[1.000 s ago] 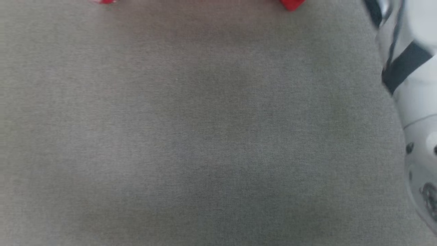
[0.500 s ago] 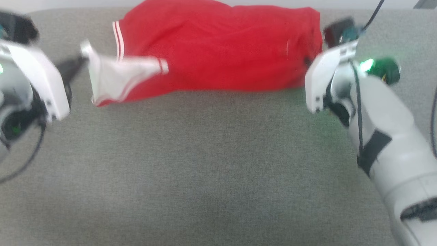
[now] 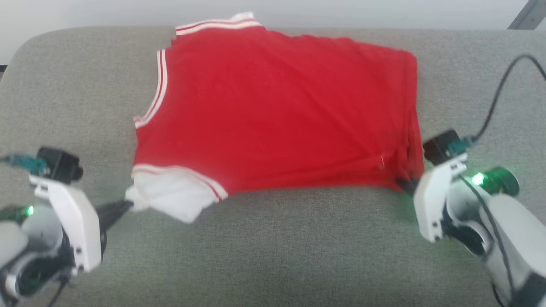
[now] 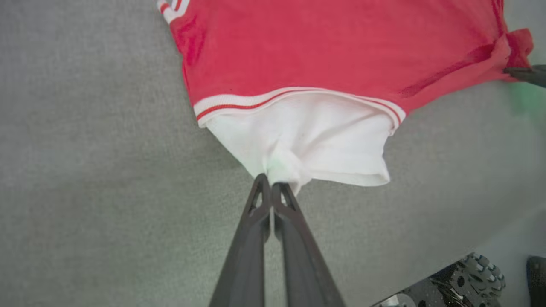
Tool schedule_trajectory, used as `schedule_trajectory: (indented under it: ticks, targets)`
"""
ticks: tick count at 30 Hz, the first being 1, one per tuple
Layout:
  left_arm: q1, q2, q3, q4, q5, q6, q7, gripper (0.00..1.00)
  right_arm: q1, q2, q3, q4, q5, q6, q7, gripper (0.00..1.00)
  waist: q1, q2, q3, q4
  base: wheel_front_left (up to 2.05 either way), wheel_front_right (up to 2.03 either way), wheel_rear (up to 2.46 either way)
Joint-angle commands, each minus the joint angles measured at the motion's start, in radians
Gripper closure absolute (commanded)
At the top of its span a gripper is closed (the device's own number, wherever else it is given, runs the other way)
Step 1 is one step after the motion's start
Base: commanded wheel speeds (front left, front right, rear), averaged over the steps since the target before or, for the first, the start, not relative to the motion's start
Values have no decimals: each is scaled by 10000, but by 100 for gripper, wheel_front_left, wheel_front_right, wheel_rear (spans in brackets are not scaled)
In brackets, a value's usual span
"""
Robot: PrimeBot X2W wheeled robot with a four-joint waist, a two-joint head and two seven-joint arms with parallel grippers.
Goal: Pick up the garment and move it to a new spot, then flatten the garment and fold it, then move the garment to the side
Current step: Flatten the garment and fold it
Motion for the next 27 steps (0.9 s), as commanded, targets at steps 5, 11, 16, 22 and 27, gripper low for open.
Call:
schedule_trajectory:
  ticks: [5, 11, 16, 22, 27]
  targets:
    - [1247, 669, -16, -1275, -249, 721, -273, 100, 1751, -887, -367, -1846, 328, -26, 759, 100, 0, 0, -69, -33, 0, 0, 0]
    - [2342, 1098, -33, -2347, -510, 1316, 61, 100, 3181, -1303, -1058, -3398, 506, -26, 1461, 100, 0, 0, -118, -17, 0, 0, 0]
    - [2642, 1457, 1, -2965, -437, 1699, 382, 100, 3899, -1344, -1708, -4452, 471, -26, 1856, 100, 0, 0, -93, -41, 0, 0, 0]
    - [1870, 1854, 535, -3205, 187, 1798, 14, 100, 4275, -850, -2650, -5295, 53, -26, 1901, 100, 0, 0, -80, -130, 0, 0, 0]
    - [1041, 1936, 958, -3029, 898, 1590, 39, 100, 4079, -375, -3121, -5634, -386, -26, 1968, 100, 0, 0, -32, -238, 0, 0, 0]
